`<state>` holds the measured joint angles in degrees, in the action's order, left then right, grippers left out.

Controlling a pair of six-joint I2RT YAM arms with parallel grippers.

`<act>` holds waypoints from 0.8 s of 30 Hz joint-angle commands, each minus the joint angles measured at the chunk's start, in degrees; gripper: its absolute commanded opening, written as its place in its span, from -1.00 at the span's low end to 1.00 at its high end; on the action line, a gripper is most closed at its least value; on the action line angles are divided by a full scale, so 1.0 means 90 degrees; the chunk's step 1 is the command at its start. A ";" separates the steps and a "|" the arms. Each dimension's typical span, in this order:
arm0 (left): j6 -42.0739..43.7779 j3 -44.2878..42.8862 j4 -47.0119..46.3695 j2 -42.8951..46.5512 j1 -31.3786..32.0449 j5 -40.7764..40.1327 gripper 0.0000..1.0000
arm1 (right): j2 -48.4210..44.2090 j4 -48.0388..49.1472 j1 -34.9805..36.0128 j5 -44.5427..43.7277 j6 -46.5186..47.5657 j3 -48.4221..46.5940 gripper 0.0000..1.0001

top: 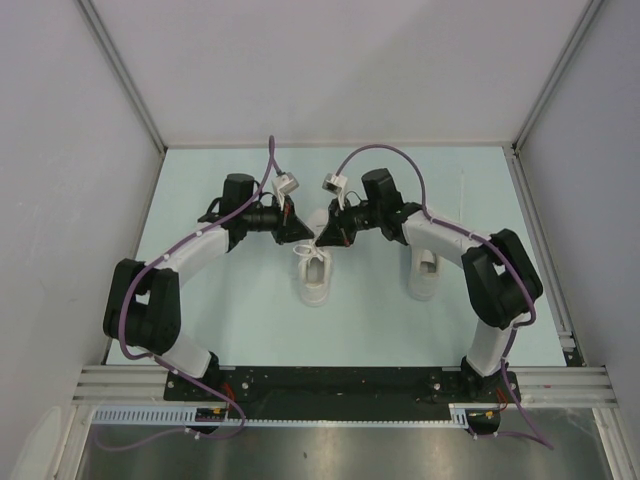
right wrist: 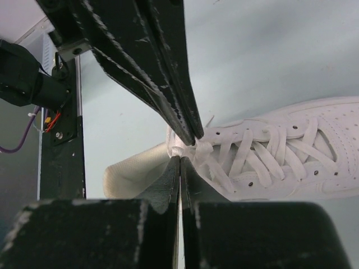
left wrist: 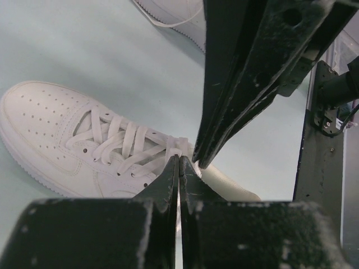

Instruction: Tie the shoes

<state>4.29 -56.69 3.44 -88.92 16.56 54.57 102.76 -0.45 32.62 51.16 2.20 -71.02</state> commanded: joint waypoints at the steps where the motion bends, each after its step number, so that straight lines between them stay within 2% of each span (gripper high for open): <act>1: -0.0126 0.0029 -0.0343 0.0261 0.0035 0.0324 -1.00 | 0.0262 0.0353 0.0057 -0.0127 -0.0175 -0.0155 -1.00; 6: -0.0048 0.0058 -0.0217 0.0310 0.0035 0.0304 -1.00 | 0.0359 0.0489 0.0067 -0.0361 -0.0215 -0.0165 -1.00; 9: -0.0028 0.0087 -0.0207 0.0320 0.0035 0.0304 -1.00 | 0.0398 0.0665 -0.0001 -0.0401 -0.0595 -0.0165 -1.00; 20: -0.0087 0.0029 -0.0198 0.0252 0.0055 0.0373 -1.00 | 0.0545 0.1124 -0.0070 0.0068 -0.1220 -0.0165 -1.00; 24: 0.0274 0.0000 0.0105 0.0271 0.0123 0.0382 -0.99 | 0.0604 0.1085 -0.0070 0.0097 -0.1211 -0.0165 -1.00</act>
<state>4.12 -56.01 3.36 -88.25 16.82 55.46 107.18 6.79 31.99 50.61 -7.79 -71.05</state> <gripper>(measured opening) 0.005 0.009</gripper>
